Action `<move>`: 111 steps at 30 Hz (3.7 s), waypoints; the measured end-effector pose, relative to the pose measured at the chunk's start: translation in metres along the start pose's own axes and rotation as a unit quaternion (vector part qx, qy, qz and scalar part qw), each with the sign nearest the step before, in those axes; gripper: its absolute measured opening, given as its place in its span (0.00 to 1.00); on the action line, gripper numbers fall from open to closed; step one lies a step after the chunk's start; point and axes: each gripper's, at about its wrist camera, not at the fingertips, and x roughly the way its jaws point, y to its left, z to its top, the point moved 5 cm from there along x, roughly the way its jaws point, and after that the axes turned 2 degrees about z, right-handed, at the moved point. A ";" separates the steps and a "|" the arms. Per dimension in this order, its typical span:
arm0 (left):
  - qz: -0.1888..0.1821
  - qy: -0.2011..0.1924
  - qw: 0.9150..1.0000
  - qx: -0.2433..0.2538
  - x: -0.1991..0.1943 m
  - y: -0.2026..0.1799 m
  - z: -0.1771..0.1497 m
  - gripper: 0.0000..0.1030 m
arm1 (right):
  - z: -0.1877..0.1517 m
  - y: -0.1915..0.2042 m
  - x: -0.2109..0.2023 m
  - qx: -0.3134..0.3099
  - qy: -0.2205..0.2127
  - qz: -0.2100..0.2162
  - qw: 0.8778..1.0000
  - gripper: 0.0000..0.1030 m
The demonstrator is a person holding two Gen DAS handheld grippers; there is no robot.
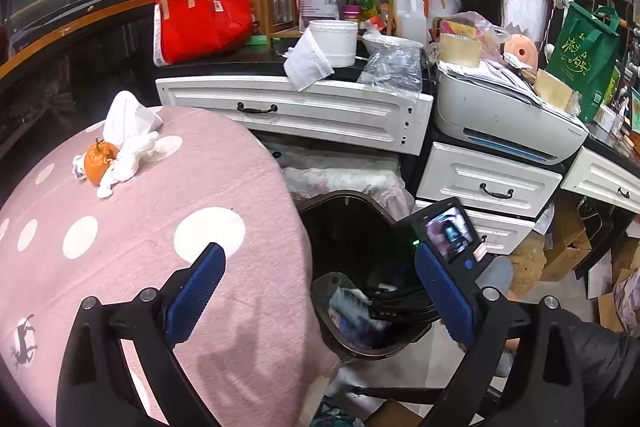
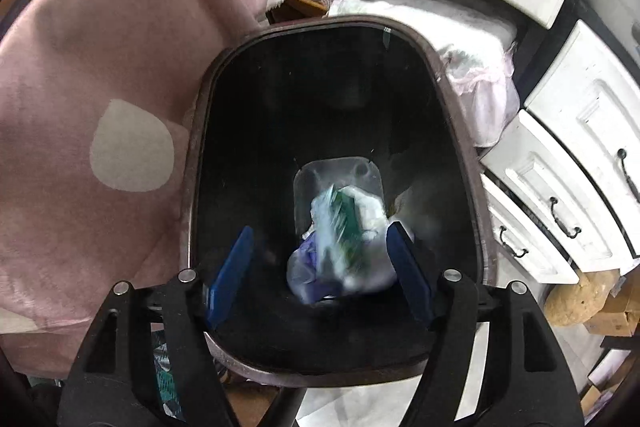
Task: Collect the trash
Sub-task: 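Move both open tools back over the table, then grasp the orange with the left tool while the right tool grasps the white face mask, then carry both to the black bin, open the right tool then the left tool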
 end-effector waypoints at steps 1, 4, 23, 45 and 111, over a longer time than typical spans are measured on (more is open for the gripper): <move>0.002 -0.001 1.000 0.000 -0.001 0.002 0.000 0.92 | 0.002 0.000 -0.008 -0.002 -0.009 -0.002 1.000 0.67; 0.011 -0.005 1.000 0.000 -0.005 0.013 -0.001 0.93 | 0.009 0.001 -0.036 -0.006 -0.038 -0.004 0.999 0.68; 0.092 0.014 0.994 -0.057 -0.021 0.154 -0.015 0.94 | 0.078 0.128 -0.158 -0.083 -0.173 0.077 0.978 0.74; 0.082 0.038 0.985 -0.144 0.064 0.274 0.048 0.94 | 0.226 0.218 -0.087 -0.105 -0.163 0.118 0.974 0.74; 0.022 -0.010 0.987 -0.159 -0.040 0.179 -0.004 0.48 | 0.104 0.144 -0.188 -0.081 -0.234 0.112 0.962 0.11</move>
